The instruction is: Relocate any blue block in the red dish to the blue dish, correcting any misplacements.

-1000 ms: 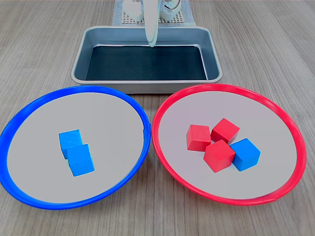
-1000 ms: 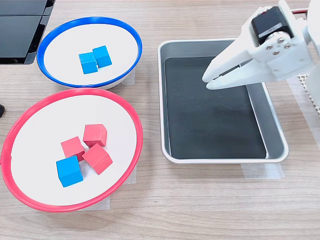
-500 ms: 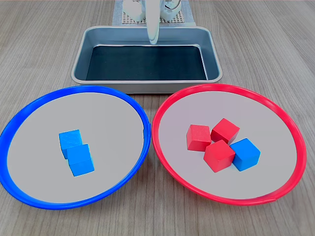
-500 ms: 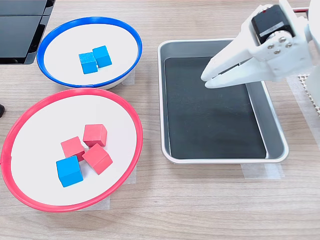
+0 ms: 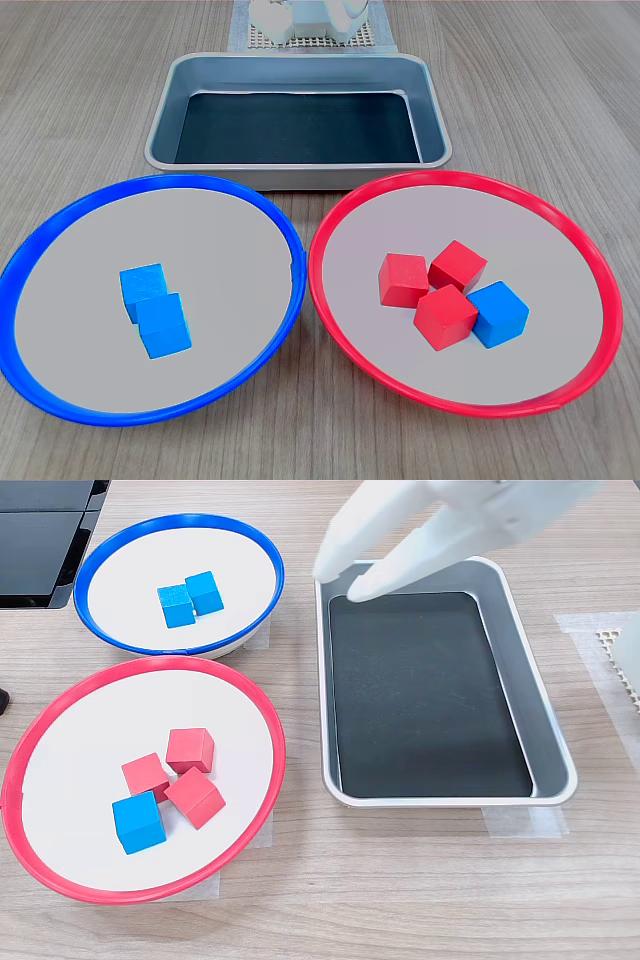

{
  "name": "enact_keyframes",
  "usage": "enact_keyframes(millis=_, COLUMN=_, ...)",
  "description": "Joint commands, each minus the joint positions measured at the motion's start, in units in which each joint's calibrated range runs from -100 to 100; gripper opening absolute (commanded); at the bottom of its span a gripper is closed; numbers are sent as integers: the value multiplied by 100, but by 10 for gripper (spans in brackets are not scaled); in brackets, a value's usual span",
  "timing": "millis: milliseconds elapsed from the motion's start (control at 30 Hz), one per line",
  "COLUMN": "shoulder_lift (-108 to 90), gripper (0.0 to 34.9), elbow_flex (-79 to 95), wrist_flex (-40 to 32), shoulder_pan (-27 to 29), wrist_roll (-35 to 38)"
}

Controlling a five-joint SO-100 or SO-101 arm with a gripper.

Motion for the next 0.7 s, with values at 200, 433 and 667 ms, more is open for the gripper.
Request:
enact_keyframes(millis=200, shoulder_lift=3406, gripper=128, elbow_flex=-2902, wrist_flex=-475, shoulder_pan=-578, wrist_roll=-24)
enact_keyframes(millis=433, shoulder_lift=5171, gripper=118, elbow_flex=-4860, wrist_flex=-385, shoulder_pan=-851, wrist_roll=-142)
enact_keyframes(millis=667, shoulder_lift=5768, gripper=118, elbow_flex=-5433, wrist_flex=-236, shoulder_pan=-982, wrist_roll=-147)
